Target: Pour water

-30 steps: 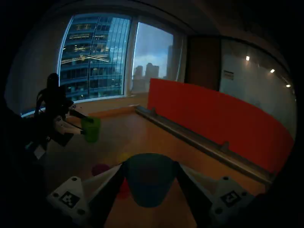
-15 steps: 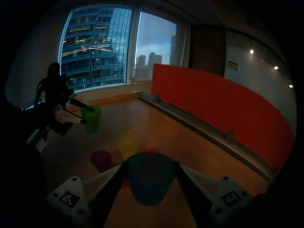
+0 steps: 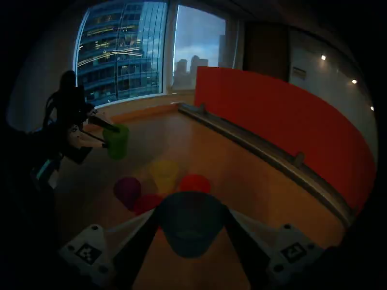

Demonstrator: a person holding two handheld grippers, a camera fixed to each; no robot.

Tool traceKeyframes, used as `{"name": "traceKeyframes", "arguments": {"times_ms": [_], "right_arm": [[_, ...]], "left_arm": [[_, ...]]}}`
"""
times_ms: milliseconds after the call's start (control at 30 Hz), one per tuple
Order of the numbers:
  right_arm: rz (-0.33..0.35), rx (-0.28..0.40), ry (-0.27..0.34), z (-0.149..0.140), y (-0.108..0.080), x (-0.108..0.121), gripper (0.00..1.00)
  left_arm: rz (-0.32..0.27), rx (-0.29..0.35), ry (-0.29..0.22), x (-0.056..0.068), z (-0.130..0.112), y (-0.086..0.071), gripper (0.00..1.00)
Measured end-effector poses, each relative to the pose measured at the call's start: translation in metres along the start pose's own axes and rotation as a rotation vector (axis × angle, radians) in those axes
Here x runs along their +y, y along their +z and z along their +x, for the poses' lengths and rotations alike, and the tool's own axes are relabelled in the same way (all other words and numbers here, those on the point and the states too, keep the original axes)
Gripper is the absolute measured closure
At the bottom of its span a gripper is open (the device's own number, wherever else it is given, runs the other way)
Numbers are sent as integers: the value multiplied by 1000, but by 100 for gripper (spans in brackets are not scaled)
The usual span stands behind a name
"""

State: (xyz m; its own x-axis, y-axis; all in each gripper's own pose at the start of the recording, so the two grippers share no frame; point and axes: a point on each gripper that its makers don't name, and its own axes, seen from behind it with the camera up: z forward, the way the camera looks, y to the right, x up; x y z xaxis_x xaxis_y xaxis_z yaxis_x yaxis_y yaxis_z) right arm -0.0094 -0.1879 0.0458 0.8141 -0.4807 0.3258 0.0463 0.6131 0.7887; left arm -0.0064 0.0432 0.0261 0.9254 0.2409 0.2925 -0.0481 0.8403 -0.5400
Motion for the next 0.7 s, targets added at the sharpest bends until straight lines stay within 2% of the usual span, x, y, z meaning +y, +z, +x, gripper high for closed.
{"name": "traceKeyframes", "arguments": {"times_ms": [700], "right_arm": [[8, -68, 10, -45, 26, -3, 7]], "left_arm": [[-33, -98, 3, 9, -41, 24, 19]]}}
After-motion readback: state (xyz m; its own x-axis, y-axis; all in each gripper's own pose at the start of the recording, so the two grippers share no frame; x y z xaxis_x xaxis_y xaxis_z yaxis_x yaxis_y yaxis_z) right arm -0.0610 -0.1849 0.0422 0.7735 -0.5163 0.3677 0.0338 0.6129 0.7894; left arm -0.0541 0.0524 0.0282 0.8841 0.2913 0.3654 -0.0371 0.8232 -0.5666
